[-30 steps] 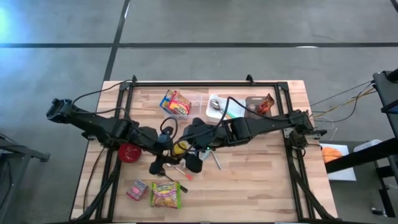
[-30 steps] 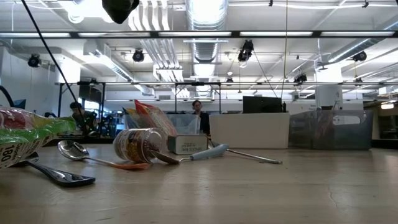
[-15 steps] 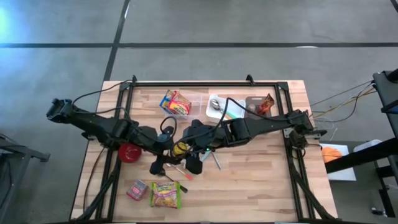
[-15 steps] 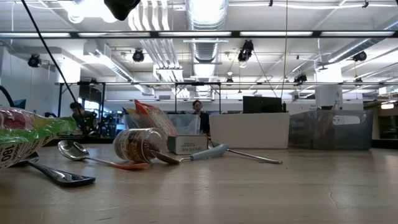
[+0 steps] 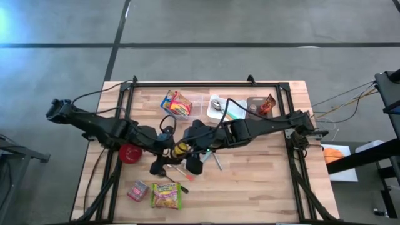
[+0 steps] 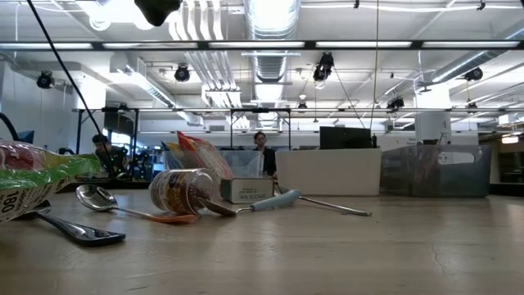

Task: Pick & Place Food Item
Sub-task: Put the yellow seasoning can into the black bin

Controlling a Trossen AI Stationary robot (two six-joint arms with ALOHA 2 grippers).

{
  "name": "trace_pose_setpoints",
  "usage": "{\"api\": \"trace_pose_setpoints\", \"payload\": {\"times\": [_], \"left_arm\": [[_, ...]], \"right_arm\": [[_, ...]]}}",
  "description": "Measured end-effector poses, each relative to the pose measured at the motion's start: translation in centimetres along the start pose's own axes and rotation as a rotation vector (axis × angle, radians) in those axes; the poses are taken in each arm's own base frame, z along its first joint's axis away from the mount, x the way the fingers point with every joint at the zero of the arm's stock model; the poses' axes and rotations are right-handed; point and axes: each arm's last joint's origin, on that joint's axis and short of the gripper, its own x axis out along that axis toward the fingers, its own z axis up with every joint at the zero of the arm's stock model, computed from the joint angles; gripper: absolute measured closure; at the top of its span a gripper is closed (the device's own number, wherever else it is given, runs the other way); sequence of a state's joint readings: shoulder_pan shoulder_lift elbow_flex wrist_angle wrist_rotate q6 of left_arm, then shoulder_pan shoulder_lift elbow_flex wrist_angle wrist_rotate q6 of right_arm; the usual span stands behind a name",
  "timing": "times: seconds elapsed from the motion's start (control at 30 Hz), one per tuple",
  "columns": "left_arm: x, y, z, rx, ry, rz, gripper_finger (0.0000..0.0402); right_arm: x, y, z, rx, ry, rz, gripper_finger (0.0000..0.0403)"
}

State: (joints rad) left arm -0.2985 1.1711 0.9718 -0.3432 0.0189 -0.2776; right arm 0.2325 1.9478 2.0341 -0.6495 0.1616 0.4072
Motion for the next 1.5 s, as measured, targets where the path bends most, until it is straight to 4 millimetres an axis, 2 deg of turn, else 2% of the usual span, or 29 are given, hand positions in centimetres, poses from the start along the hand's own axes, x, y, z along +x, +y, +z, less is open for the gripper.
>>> {"api": "trace_pose_setpoints", "payload": {"times": [0.27, 0.43, 0.6, 0.83, 1.0, 1.13, 1.3, 1.5], "left_arm": [[-2.5, 0.1, -0.7, -0.076, 0.056, 0.018, 0.0104], [-4.9, 0.2, -1.0, -0.095, 0.049, 0.016, 0.0097], [-7.1, 0.1, -0.8, -0.079, -0.016, 0.011, 0.0096], [-9.4, 0.3, -0.9, -0.078, -0.097, 0.037, 0.0096], [-9.6, 0.5, -1.5, 0.035, -0.075, 0.058, 0.0096], [-9.2, 0.6, -1.8, 0.09, -0.06, 0.067, 0.0096], [-9.1, 0.6, -1.9, 0.06, -0.061, 0.067, 0.0096], [-9.5, 0.6, -1.8, 0.064, -0.082, 0.062, 0.0096]], "right_arm": [[-0.6, -0.5, 0.0, 0.028, 0.012, -0.049, 0.0178], [-2.2, -2.2, 0.3, 0.043, 0.029, -0.205, 0.0178], [-4.8, -5.3, 0.5, 0.101, 0.096, -0.39, 0.0178], [-9.7, -10.6, -0.2, 0.262, 0.226, -0.754, 0.0178], [-12.3, -13.6, -1.2, 0.389, 0.251, -0.889, 0.0178], [-14.5, -15.7, -2.6, 0.495, 0.227, -0.951, 0.0178], [-16.7, -18.0, -6.1, 0.633, 0.188, -1.01, 0.0178], [-17.5, -19.5, -10.9, 0.723, 0.085, -0.97, 0.0178]]}}
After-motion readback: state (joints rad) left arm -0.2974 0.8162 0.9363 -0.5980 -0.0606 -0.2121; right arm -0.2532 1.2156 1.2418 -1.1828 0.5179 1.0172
